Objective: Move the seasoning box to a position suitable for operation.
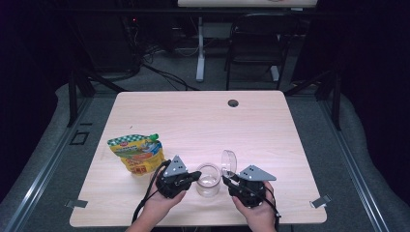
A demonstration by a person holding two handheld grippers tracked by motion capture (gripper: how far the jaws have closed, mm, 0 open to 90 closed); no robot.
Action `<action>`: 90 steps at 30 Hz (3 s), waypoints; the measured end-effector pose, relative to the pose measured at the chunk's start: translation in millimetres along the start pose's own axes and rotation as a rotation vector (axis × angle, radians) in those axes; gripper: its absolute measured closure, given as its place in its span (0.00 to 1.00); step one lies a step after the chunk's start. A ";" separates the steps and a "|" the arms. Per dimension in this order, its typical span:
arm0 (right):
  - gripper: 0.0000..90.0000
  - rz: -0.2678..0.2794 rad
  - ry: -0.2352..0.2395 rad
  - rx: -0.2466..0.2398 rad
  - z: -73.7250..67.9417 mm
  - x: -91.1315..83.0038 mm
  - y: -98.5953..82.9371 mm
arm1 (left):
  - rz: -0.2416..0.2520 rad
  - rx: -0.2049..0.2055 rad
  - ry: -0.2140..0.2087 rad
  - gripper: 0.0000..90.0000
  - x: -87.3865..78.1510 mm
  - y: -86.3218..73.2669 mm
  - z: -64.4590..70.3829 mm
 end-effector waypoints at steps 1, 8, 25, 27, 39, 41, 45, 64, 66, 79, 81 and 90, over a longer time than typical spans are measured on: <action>0.80 0.000 0.000 0.002 0.4 -0.3 0.2 | 0.000 0.000 0.000 1.00 0.0 0.0 0.0; 0.80 0.003 0.002 0.003 1.3 0.4 1.1 | 0.007 -0.005 0.003 1.00 0.2 -0.3 0.1; 0.79 0.008 -0.002 0.007 5.1 2.5 2.8 | 0.013 -0.013 0.017 0.97 -3.1 0.1 -1.5; 0.79 0.010 -0.005 0.011 5.9 3.2 3.0 | 0.010 -0.018 0.019 0.96 -3.9 -0.8 -1.8; 0.80 0.003 0.006 0.014 9.8 6.9 4.8 | 0.007 -0.028 0.031 0.95 -5.6 -6.9 -0.5; 0.80 0.005 0.027 0.024 10.1 8.4 5.5 | 0.010 -0.034 0.038 0.94 -6.9 -7.9 -1.1; 0.80 0.002 0.029 0.017 10.6 10.2 6.9 | 0.004 -0.038 0.041 0.93 -9.3 -10.9 -2.5; 0.79 0.014 0.043 0.050 14.8 18.7 12.2 | -0.013 -0.055 0.064 0.92 -16.8 -21.7 -4.6; 0.79 0.013 0.046 0.048 16.0 19.5 13.2 | -0.013 -0.063 0.069 0.92 -18.8 -23.7 -5.4; 0.77 0.028 0.061 0.034 21.6 20.9 22.5 | -0.033 -0.077 0.096 0.90 -28.5 -39.5 -7.2; 0.78 0.031 0.060 0.035 22.2 21.9 23.9 | -0.040 -0.080 0.102 0.90 -31.8 -42.6 -8.7; 0.81 0.029 0.076 0.049 27.9 32.0 34.9 | -0.051 -0.104 0.148 0.87 -49.7 -57.4 -14.8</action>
Point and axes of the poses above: each handheld gripper's, and its own axes: x roughly forward along the jaws, y roughly out of its top, z roughly to its right, the point moved 4 cm from there along x, roughly forward along the jaws, and after that the axes turned 11 degrees about x, right-handed, at the moved point
